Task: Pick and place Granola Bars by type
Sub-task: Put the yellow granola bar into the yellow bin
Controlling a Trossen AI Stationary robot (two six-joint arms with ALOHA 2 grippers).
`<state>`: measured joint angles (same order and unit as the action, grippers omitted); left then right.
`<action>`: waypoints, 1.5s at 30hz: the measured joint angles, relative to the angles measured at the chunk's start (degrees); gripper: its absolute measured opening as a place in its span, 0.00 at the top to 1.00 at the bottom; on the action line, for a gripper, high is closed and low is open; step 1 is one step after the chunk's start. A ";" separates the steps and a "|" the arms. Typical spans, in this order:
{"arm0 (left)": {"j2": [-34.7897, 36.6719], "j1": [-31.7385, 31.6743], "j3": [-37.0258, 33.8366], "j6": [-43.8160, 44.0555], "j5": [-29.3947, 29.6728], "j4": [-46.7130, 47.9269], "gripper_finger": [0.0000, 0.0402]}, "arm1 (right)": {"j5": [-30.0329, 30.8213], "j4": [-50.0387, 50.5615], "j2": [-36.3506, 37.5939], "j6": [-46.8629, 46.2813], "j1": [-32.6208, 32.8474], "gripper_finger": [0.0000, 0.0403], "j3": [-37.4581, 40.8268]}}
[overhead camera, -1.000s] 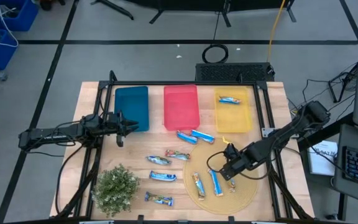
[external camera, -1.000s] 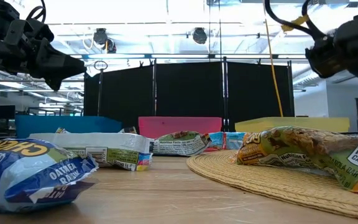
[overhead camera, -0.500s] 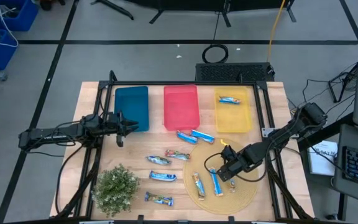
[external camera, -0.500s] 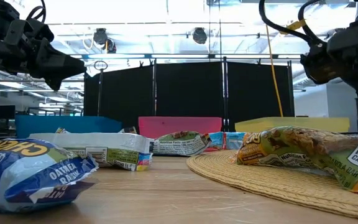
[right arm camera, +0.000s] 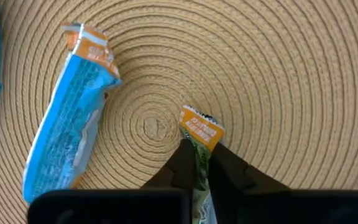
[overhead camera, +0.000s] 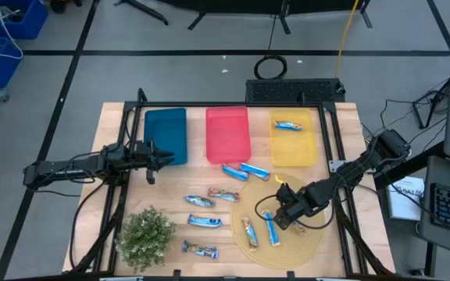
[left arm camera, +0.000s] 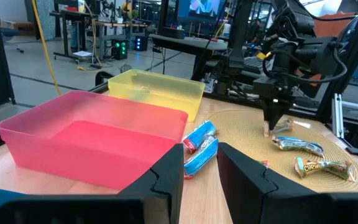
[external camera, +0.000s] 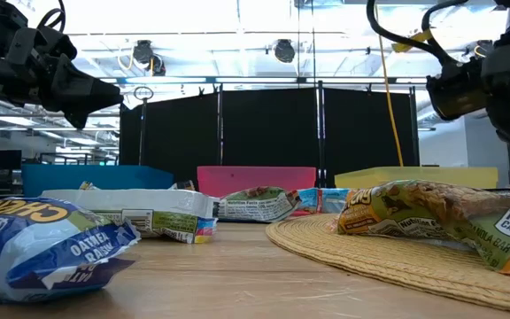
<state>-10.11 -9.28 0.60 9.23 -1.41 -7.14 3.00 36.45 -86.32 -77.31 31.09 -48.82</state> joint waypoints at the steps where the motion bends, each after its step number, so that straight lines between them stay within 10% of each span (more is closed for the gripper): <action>1: 0.00 0.00 0.00 -0.01 0.00 0.00 0.74 | 0.19 0.10 0.42 0.81 0.01 0.96 0.00; 18: 0.00 0.00 0.00 0.00 0.00 0.00 0.74 | 28.72 3.14 28.10 32.80 -10.74 0.98 -5.90; 31: 0.00 0.00 0.00 0.00 0.00 0.00 0.74 | 7.96 11.83 30.50 60.08 -59.38 0.98 -5.87; 45: 0.00 0.01 0.01 -0.01 0.00 0.00 0.74 | 2.32 -1.00 21.55 64.91 -64.80 0.94 2.29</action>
<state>-10.11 -9.27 0.62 9.23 -1.41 -7.14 5.31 35.45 -64.77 -12.40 -33.71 -46.53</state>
